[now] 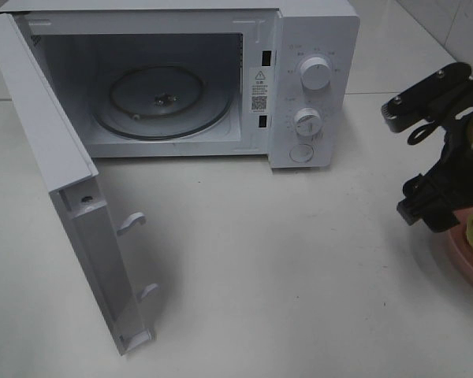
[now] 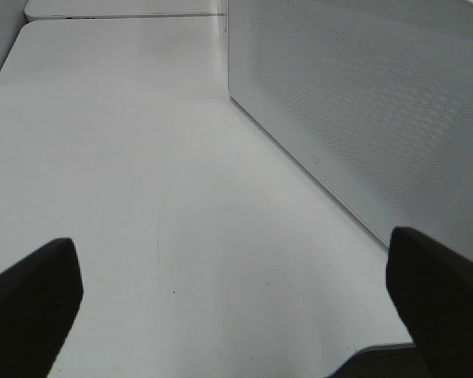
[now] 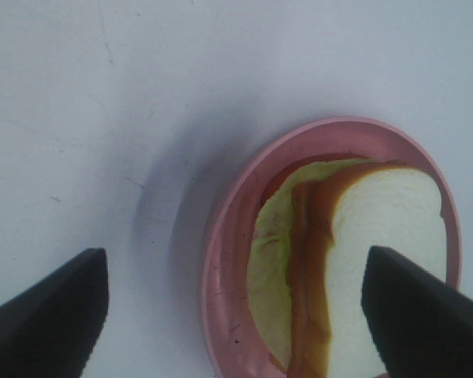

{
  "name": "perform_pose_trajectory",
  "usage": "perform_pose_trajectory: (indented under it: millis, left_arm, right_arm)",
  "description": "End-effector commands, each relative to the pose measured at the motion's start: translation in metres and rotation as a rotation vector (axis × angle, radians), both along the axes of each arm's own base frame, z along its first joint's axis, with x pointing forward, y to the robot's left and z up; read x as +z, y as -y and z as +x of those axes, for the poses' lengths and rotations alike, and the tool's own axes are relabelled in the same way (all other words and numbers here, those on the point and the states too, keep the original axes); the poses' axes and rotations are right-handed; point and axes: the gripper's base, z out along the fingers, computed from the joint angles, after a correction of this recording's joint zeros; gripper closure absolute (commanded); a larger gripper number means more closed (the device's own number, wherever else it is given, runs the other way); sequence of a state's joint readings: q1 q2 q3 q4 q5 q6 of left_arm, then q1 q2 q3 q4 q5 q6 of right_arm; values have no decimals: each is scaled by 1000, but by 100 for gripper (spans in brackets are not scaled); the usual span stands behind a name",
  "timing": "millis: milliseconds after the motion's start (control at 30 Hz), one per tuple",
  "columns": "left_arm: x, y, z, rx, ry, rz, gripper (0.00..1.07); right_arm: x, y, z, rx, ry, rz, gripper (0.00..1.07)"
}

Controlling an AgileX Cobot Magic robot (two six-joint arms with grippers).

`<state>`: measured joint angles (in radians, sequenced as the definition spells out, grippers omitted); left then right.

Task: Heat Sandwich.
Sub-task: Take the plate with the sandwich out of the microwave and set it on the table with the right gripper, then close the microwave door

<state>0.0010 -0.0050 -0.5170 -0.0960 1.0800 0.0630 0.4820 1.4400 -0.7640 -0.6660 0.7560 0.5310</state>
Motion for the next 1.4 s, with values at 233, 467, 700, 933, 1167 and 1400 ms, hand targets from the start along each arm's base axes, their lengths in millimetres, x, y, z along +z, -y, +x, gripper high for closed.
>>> perform_pose_trajectory:
  millis: [233, 467, 700, 933, 1167, 1400]
  left_arm:
    - [0, 0, -1, -1, 10, -6, 9]
    - [0, 0, -1, -1, 10, -6, 9]
    - [0, 0, -1, -1, 10, -6, 9]
    - [0, 0, -1, -1, 10, -6, 9]
    - [0, 0, -1, -1, 10, -6, 9]
    - [0, 0, -1, -1, 10, -6, 9]
  right_arm:
    - [47, 1, -35, 61, 58, 218, 29]
    - [67, 2, -57, 99, 67, 340, 30]
    - [90, 10, -87, 141, 112, 436, 31]
    - [106, 26, -116, 157, 167, 449, 31]
    - [114, 42, -146, 158, 234, 477, 31]
    - [103, 56, -171, 168, 305, 504, 31]
